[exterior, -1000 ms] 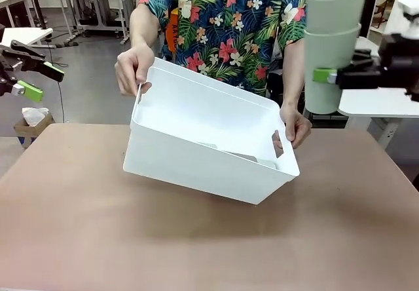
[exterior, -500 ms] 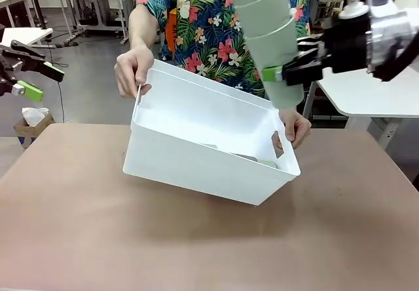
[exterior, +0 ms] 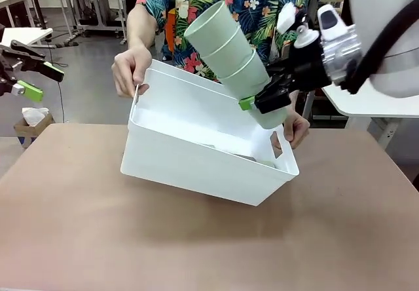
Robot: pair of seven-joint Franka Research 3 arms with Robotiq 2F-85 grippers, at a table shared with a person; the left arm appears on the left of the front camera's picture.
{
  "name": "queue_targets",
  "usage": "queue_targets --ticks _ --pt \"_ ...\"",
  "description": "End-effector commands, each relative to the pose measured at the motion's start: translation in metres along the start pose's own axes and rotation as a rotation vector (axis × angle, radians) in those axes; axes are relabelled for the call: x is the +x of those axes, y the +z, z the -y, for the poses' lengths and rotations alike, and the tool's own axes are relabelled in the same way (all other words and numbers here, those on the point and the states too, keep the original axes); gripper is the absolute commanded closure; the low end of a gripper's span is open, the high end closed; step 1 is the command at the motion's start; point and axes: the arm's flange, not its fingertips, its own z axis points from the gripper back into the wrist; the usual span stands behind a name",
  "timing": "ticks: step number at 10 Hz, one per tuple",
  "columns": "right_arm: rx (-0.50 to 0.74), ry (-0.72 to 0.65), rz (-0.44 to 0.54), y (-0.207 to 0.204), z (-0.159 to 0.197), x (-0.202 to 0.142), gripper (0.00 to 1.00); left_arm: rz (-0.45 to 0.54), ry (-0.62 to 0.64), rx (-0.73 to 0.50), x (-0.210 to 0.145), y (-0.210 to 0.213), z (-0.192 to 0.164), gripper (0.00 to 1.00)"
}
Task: Stack the cups and store them in the basket.
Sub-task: Place the stack of Reusable plastic cups into the Pantry Basket.
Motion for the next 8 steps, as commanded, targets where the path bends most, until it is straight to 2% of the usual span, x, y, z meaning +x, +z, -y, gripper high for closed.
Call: queue_targets --ticks 1,4,8 --pt "-0.051 -0.014 -0.069 -0.028 0.008 0.017 0.14 0.016 0.011 0.001 0.004 0.001 0.001 0.0" --pt "-0.101 0.017 -0.158 -0.063 0.004 0.011 0.14 0.016 0.011 0.001 0.004 0.001 0.001 0.0" --pt "-0.119 0.056 -0.241 -0.082 -0.012 -0.015 0.14 0.016 0.011 0.001 0.004 0.001 0.001 0.0"
